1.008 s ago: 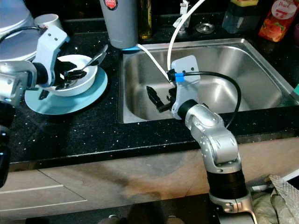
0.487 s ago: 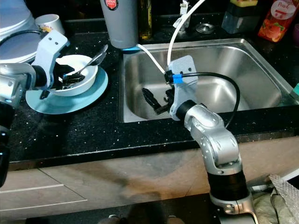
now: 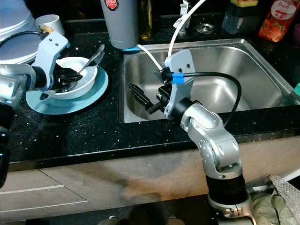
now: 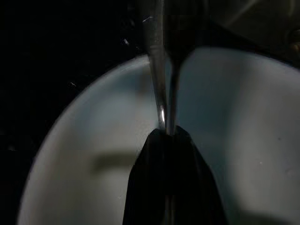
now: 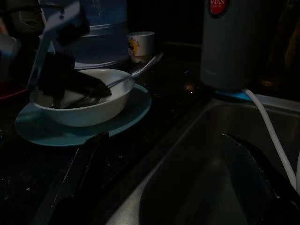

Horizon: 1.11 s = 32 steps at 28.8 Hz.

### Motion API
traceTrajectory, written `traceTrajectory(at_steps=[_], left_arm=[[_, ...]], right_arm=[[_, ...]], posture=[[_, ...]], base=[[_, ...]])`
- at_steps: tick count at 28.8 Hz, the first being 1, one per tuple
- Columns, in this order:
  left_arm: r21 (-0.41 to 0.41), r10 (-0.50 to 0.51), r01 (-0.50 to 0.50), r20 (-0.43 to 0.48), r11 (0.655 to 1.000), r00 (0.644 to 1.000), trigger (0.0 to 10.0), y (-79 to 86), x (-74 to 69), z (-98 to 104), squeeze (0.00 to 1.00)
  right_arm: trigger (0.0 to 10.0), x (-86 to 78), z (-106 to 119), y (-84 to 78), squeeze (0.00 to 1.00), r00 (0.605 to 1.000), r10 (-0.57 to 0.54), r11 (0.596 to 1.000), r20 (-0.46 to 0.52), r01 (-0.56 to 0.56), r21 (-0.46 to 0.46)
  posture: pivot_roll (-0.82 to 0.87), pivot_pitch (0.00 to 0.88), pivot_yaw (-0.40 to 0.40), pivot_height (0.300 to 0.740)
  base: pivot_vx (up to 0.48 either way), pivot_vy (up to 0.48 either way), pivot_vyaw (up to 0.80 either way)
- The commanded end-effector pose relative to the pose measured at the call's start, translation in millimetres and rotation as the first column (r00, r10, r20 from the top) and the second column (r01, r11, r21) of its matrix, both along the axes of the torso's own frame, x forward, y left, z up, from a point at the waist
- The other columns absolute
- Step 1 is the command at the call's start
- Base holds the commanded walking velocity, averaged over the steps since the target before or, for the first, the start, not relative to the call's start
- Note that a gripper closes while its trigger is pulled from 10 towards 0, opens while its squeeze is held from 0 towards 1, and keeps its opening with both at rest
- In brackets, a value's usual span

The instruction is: Kitchen organization

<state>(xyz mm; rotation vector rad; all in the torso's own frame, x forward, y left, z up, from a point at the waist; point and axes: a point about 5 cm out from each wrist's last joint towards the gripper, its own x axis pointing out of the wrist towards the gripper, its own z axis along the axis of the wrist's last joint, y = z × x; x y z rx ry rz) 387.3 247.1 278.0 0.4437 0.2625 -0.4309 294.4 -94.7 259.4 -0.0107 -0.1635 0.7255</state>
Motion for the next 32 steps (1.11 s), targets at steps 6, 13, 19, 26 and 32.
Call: traceTrajectory(at_steps=[6, 13, 19, 26, 32], left_arm=[[0.017, 0.027, -0.027, -0.001, 0.999, 1.0, 0.0, 11.1, -2.4, 4.2, 0.0], [0.028, 0.03, -0.031, 0.031, 0.999, 0.999, 0.0, 16.1, -4.4, 15.0, 0.0], [0.023, 0.019, -0.02, 0.074, 1.0, 0.997, 0.0, 20.1, -8.3, 32.1, 0.0], [-0.048, -0.042, 0.048, 0.121, 0.998, 0.992, 0.5, 13.8, -15.3, 54.5, 0.0], [-0.028, -0.08, 0.083, 0.108, 0.996, 0.991, 1.2, 13.1, -18.5, 55.7, 0.0]], right_arm=[[10.0, -3.3, 0.4, 2.2, 0.0, 1.0, 0.023, 1.0, 0.012, -0.024, 0.01], [10.0, -3.7, 0.8, 2.0, 0.0, 1.0, 0.026, 1.0, 0.015, -0.026, 0.01], [10.0, -3.7, 1.7, 1.7, 0.0, 1.0, 0.026, 1.0, 0.017, -0.026, 0.01], [10.0, -2.6, 1.9, 2.6, 0.0, 0.999, 0.031, 0.999, 0.018, -0.031, 0.012], [10.0, -2.8, 2.1, 3.0, 0.0, 0.999, 0.034, 0.999, 0.018, -0.034, 0.012]], posture=[[0.0, 0.089, 0.01, 0.74], [0.0, 0.089, 0.01, 0.74], [0.0, 0.089, 0.01, 0.74], [0.01, 0.089, 0.008, 0.74], [0.01, 0.088, 0.009, 0.74]], base=[[0.0, 0.0, 0.0], [0.0, 0.0, 0.0], [0.0, 0.0, 0.0], [0.0, 0.0, 0.0], [0.0, 0.0, 0.0]])
